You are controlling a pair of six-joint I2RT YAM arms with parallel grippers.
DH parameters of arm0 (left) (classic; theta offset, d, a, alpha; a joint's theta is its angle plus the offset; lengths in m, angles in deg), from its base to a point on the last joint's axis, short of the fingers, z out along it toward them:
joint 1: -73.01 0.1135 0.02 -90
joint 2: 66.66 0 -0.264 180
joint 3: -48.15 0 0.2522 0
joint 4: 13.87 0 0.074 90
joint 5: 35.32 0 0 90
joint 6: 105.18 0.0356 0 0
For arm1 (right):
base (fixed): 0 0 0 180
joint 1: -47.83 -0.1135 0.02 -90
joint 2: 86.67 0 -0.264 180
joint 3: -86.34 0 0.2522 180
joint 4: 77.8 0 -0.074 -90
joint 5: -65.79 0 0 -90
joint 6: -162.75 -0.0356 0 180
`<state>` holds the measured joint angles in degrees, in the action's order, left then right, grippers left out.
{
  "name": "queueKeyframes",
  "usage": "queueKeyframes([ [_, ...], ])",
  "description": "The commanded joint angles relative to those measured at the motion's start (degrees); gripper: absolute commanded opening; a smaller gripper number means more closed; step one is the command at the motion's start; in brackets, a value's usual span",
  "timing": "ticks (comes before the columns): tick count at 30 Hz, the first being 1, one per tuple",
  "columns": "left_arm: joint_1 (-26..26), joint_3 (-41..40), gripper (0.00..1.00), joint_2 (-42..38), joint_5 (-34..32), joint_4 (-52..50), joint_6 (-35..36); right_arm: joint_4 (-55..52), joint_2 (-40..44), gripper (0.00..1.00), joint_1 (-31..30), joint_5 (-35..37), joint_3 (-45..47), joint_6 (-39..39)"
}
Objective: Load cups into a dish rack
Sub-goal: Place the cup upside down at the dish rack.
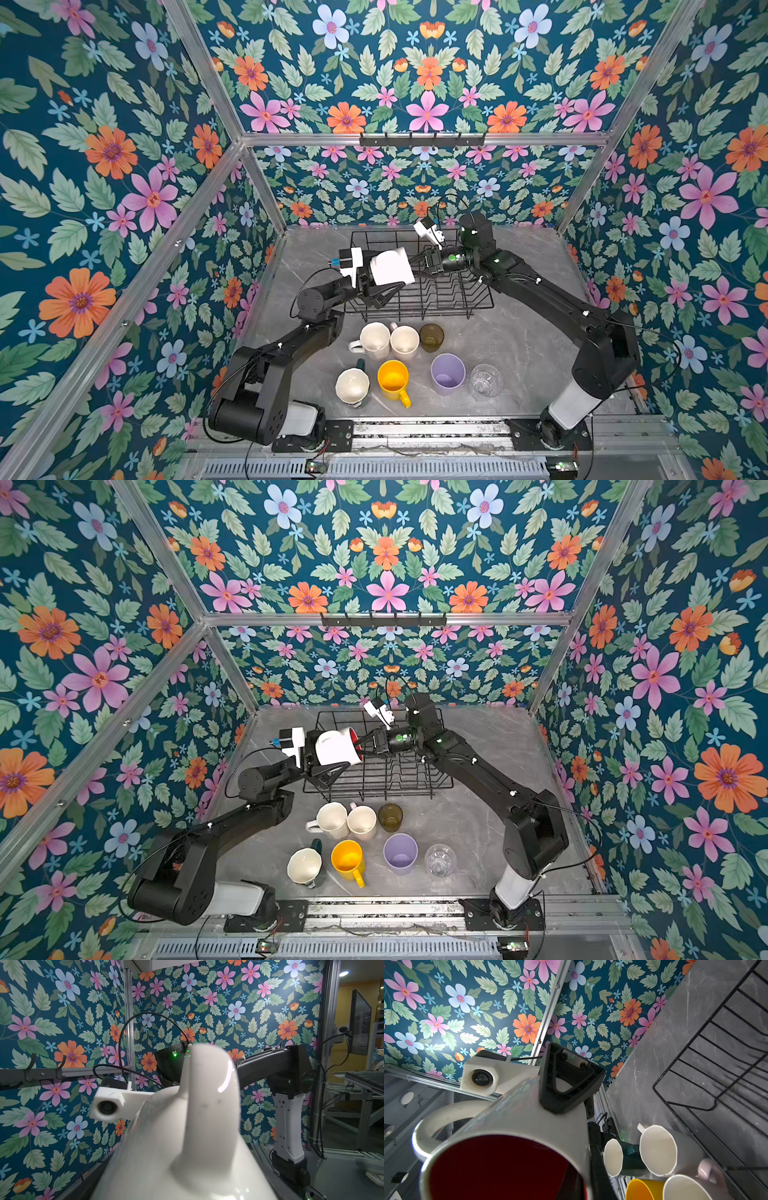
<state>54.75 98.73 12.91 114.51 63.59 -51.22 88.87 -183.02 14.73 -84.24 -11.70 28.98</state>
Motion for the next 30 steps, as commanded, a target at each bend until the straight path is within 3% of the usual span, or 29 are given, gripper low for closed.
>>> queueKeyframes([
  [1, -0.3, 0.9, 0.11, -0.6, 0.7, 2.6, -1.7, 2.8, 0.1, 0.0, -0.3, 1.8, -0.3, -0.1],
  [3, -0.3, 1.1, 0.01, -1.0, 0.5, 2.0, -1.6, 2.3, 0.2, 0.02, -0.3, 2.2, -0.4, 0.1],
  [12, -0.1, 1.2, 0.0, -3.1, -0.3, 1.0, -0.1, 1.0, 2.6, 0.38, 1.3, 4.9, 0.6, 0.0],
  [18, 0.4, 1.9, 0.0, -5.5, -3.4, -7.0, 3.5, 3.1, 7.2, 0.63, 6.3, 8.0, 6.2, -2.3],
  [22, 0.5, 5.5, 0.0, -8.7, -8.3, -27.6, 12.7, -1.3, 12.7, 0.73, 11.6, 14.0, 11.2, 0.1],
  [30, 0.5, 21.5, 0.0, -7.3, -22.9, -69.5, 23.2, -20.2, 26.6, 0.94, 15.8, 43.5, 16.2, 17.0],
])
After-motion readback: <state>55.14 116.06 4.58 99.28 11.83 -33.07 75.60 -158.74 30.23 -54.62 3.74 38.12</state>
